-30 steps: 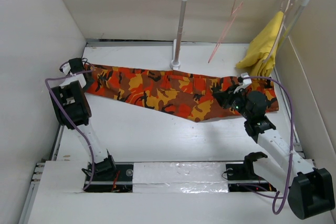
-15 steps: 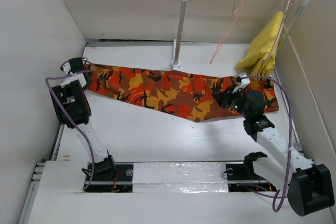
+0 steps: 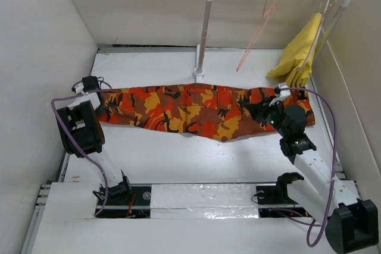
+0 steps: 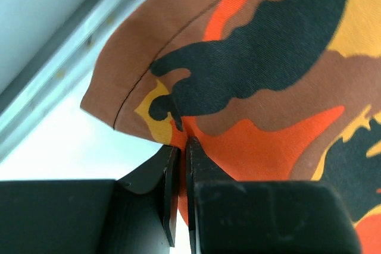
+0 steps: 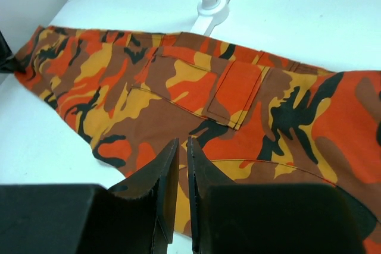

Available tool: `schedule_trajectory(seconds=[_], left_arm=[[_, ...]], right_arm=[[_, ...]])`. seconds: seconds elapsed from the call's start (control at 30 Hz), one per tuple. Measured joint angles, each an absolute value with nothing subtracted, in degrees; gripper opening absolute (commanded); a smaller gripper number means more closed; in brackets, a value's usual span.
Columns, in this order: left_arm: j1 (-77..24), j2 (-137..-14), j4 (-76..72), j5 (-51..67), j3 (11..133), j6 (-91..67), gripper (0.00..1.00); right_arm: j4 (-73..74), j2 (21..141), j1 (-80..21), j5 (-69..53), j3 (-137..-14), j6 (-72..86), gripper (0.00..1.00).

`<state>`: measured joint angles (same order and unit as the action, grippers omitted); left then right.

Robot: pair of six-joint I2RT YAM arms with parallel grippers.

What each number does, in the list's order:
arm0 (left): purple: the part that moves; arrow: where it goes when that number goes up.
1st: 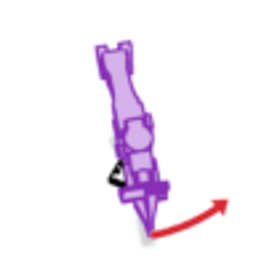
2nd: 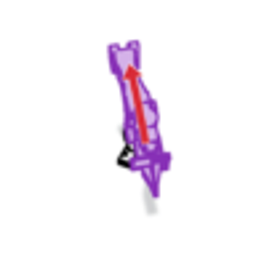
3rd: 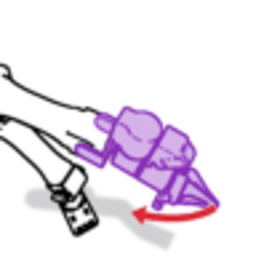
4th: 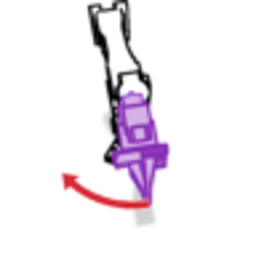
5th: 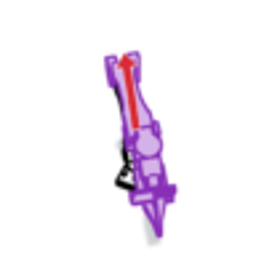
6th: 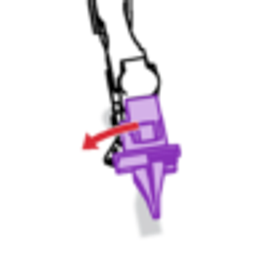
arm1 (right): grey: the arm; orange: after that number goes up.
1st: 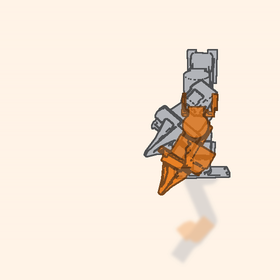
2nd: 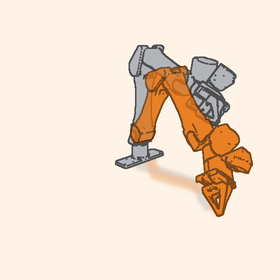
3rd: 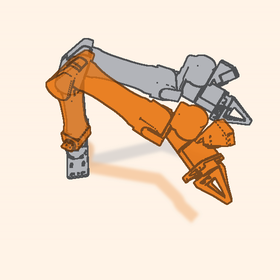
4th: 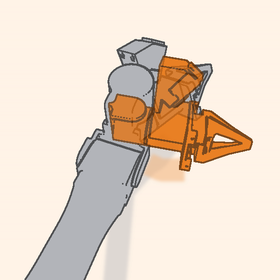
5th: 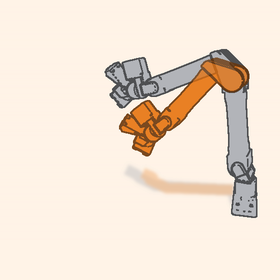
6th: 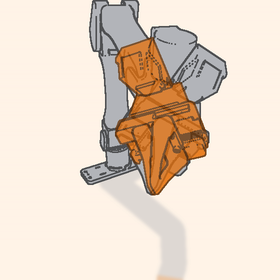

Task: Place the trousers on the hanger
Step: Fold the trousers at the center of the board.

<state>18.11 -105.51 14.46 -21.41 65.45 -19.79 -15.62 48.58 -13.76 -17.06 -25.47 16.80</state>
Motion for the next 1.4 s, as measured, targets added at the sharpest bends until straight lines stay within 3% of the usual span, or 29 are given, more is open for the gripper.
schedule_trajectory(seconds=[0.07,0.13,0.17,0.2,0.3,0.33,0.37,0.47,0.53,0.63,0.7,0.83,0.93,0.97,1.23,1.4], left_arm=[[18.11,-102.63,15.44,-21.30,62.04,-19.68,0.00],[18.63,-98.96,18.55,-20.18,58.96,-20.80,0.00],[18.92,-97.21,20.05,-19.51,57.89,-21.12,0.00],[19.31,-95.24,21.71,-18.92,56.90,-21.41,0.00],[20.49,-87.68,24.80,-17.96,54.63,-22.20,0.00],[20.69,-86.39,25.08,-17.82,54.37,-22.31,0.03],[21.17,-84.07,25.34,-17.65,53.91,-22.74,0.21],[23.14,-78.70,26.39,-17.56,53.65,-23.77,0.57],[24.23,-75.68,26.26,-16.34,53.65,-24.69,0.60],[23.88,-71.26,25.32,-12.95,53.87,-25.61,0.58],[20.03,-69.19,24.91,-11.88,55.42,-26.28,0.55],[3.31,-66.54,19.38,-9.67,58.00,-29.10,0.40],[-11.53,-63.77,12.69,-8.64,56.05,-32.75,0.16],[-16.58,-62.70,9.87,-8.51,54.65,-33.98,0.00],[-47.29,-66.08,-4.62,-15.75,48.75,-36.77,0.00],[-55.13,-70.72,-8.49,-18.24,47.51,-35.81,0.00]], right_arm=[[-14.33,46.52,-12.47,-16.43,-25.58,16.29,0.21],[-11.75,43.77,-10.48,-15.09,-26.00,15.64,0.33],[-10.28,42.24,-9.30,-14.04,-26.28,15.16,0.46],[-8.69,40.69,-8.03,-12.73,-26.70,14.79,0.53],[-5.52,36.07,-4.43,-8.99,-27.22,13.98,0.69],[-4.99,34.89,-3.51,-7.99,-27.20,14.04,0.70],[-4.56,34.00,-2.66,-7.31,-27.18,13.96,0.74],[-4.21,33.15,-0.58,-5.45,-27.16,14.61,0.79],[-3.66,33.95,0.84,-4.86,-27.14,15.03,0.81],[-3.42,35.46,2.61,-4.27,-26.15,15.81,0.89],[-3.20,36.71,3.70,-3.49,-24.99,16.80,1.00],[-2.96,38.98,6.00,-0.80,-23.31,19.20,1.00],[-3.20,40.95,10.13,0.73,-22.02,21.41,1.00],[-3.40,42.02,12.03,1.30,-21.67,22.33,1.00],[-9.65,60.51,32.91,-5.08,-21.19,30.11,0.99],[-15.68,72.82,34.92,-11.11,-22.15,33.76,0.94]])
